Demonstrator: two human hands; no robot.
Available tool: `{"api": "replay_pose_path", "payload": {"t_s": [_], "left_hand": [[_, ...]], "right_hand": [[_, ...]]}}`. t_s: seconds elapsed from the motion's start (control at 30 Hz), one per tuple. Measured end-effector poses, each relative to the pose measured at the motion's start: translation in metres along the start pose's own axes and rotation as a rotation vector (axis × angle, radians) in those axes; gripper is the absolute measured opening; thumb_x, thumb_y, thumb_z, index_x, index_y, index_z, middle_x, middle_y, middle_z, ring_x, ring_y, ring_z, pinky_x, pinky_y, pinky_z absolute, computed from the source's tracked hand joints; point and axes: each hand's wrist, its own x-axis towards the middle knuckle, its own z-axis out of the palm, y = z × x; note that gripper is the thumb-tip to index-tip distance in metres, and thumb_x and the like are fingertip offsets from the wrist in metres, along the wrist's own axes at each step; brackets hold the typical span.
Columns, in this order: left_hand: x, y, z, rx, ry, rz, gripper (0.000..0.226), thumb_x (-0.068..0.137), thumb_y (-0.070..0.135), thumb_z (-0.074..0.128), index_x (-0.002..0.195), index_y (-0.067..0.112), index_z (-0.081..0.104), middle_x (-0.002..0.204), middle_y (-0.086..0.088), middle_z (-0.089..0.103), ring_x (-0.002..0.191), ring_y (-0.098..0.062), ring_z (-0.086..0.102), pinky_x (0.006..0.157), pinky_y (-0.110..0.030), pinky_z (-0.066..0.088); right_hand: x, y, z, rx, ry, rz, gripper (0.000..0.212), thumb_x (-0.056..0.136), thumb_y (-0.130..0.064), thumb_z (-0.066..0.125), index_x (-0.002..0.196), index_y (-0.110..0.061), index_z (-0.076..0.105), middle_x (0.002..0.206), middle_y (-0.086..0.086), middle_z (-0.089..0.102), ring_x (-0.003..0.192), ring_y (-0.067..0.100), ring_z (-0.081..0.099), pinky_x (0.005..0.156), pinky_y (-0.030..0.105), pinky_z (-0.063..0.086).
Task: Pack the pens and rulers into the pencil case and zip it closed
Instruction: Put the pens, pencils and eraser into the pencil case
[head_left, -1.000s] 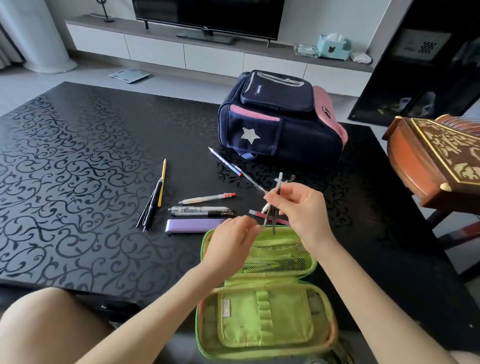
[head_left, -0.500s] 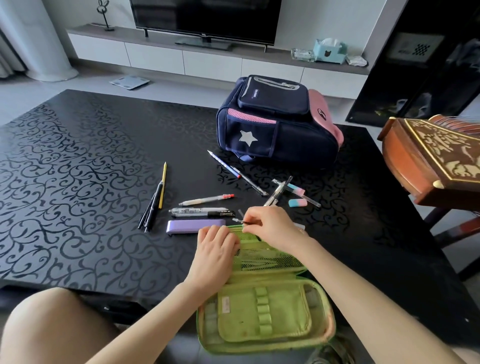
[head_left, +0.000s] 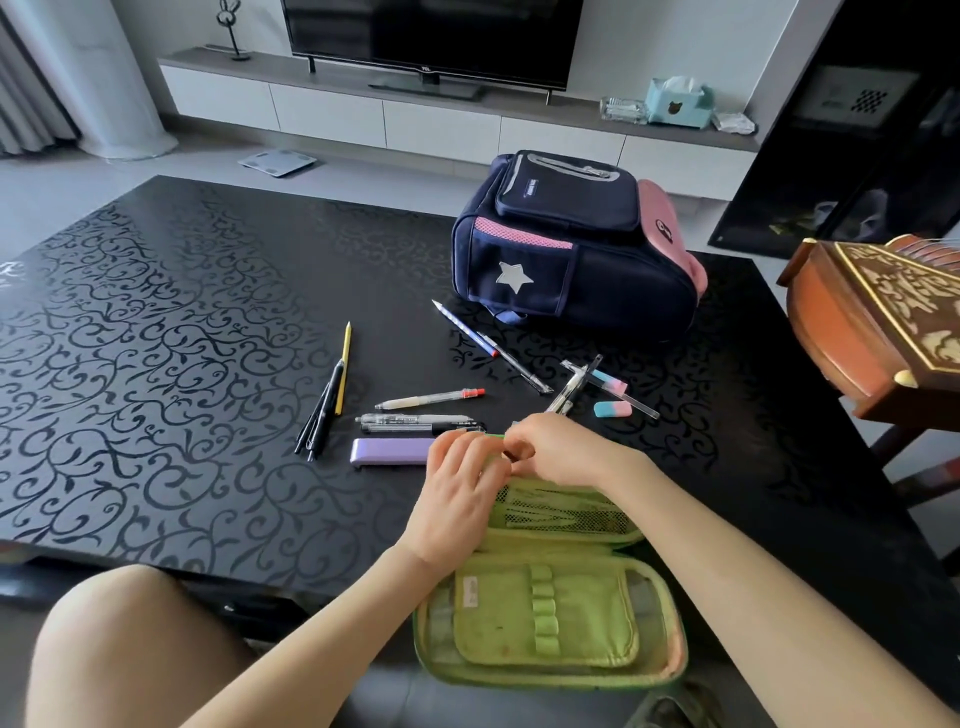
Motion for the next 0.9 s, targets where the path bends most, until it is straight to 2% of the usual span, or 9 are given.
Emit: {"api": "replay_pose_path", "payload": {"t_s": [0.13,0.2,0.3,0.37,0.4,0.53,0.63,0.73,0.9], "left_hand": [[0.001,-0.003,0.002,-0.025,-0.096,-0.051,0.034,0.069,-0.004,0.069,0.089,0.016,0.05,0.09,-0.002,0.062,0.085,-0.021,0.055,0.09,-0.032,0.033],[0.001,-0.004,0.001,-0.047,-0.166,-0.067,0.033,0.067,-0.007,0.066,0.083,0.015,0.047,0.069,0.003,0.058,0.063,-0.021,0.054,0.078,-0.028,0.032],[0.003,-0.005,-0.009,-0.098,-0.195,-0.088,0.01,0.081,0.004,0.05,0.08,0.014,0.052,0.062,0.005,0.057,0.055,-0.021,0.053,0.073,-0.028,0.032],[0.007,-0.016,-0.023,-0.108,-0.157,-0.148,0.014,0.086,0.013,0.042,0.08,0.014,0.054,0.065,0.004,0.058,0.061,-0.021,0.052,0.072,-0.031,0.036],[0.008,-0.027,-0.031,-0.083,-0.126,-0.199,0.013,0.085,0.013,0.043,0.079,0.012,0.055,0.066,0.002,0.058,0.063,-0.023,0.053,0.069,-0.034,0.039],[-0.002,-0.093,-0.057,0.102,-0.021,-0.667,0.011,0.078,0.0,0.051,0.083,0.005,0.06,0.078,-0.015,0.063,0.07,-0.036,0.056,0.063,-0.044,0.046],[-0.017,-0.138,-0.069,0.13,-0.175,-0.994,0.012,0.087,0.007,0.051,0.093,0.001,0.058,0.095,-0.021,0.058,0.085,-0.039,0.054,0.071,-0.042,0.042],[-0.022,-0.156,-0.069,0.085,-0.341,-1.009,0.015,0.086,0.017,0.057,0.093,0.004,0.058,0.097,-0.016,0.059,0.09,-0.035,0.055,0.07,-0.033,0.038],[-0.019,-0.164,-0.068,0.136,-0.347,-0.925,0.015,0.087,0.012,0.053,0.083,-0.002,0.056,0.082,-0.016,0.059,0.079,-0.033,0.054,0.063,-0.032,0.035]], "right_hand": [[0.003,0.001,-0.004,-0.065,-0.152,0.052,0.042,0.098,-0.022,0.044,0.057,-0.014,0.036,0.056,0.001,0.033,0.046,-0.018,0.043,0.052,0.015,0.032],[0.004,0.001,-0.005,-0.099,-0.217,0.061,0.043,0.099,-0.019,0.039,0.056,-0.016,0.034,0.057,0.0,0.034,0.047,-0.012,0.042,0.053,0.013,0.034],[0.007,0.002,-0.006,-0.148,-0.227,0.048,0.032,0.096,-0.009,0.039,0.088,-0.02,0.068,0.096,-0.002,0.064,0.078,-0.004,0.054,0.074,0.023,0.047],[0.01,-0.001,-0.007,-0.164,-0.194,0.065,0.038,0.091,-0.001,0.038,0.111,-0.017,0.066,0.127,0.004,0.058,0.111,0.015,0.057,0.087,0.033,0.05],[0.009,-0.004,-0.008,-0.188,-0.196,0.08,0.041,0.089,0.003,0.037,0.113,-0.015,0.066,0.129,0.006,0.058,0.113,0.02,0.057,0.084,0.032,0.051],[0.016,-0.017,-0.007,-0.443,-0.177,0.106,0.041,0.081,0.006,0.039,0.11,-0.005,0.064,0.113,0.013,0.066,0.099,0.031,0.063,0.08,0.038,0.052],[0.033,-0.034,-0.003,-0.458,0.027,0.045,0.027,0.085,-0.005,0.044,0.096,-0.014,0.067,0.1,0.006,0.067,0.092,0.03,0.062,0.077,0.037,0.048],[0.05,-0.053,0.003,-0.369,0.132,0.0,0.02,0.087,-0.011,0.044,0.084,-0.017,0.063,0.099,0.007,0.066,0.093,0.031,0.059,0.069,0.032,0.039],[0.069,-0.075,0.014,-0.374,0.22,-0.021,0.018,0.087,-0.012,0.045,0.073,-0.016,0.054,0.083,0.008,0.06,0.071,0.028,0.046,0.06,0.03,0.031]]}}
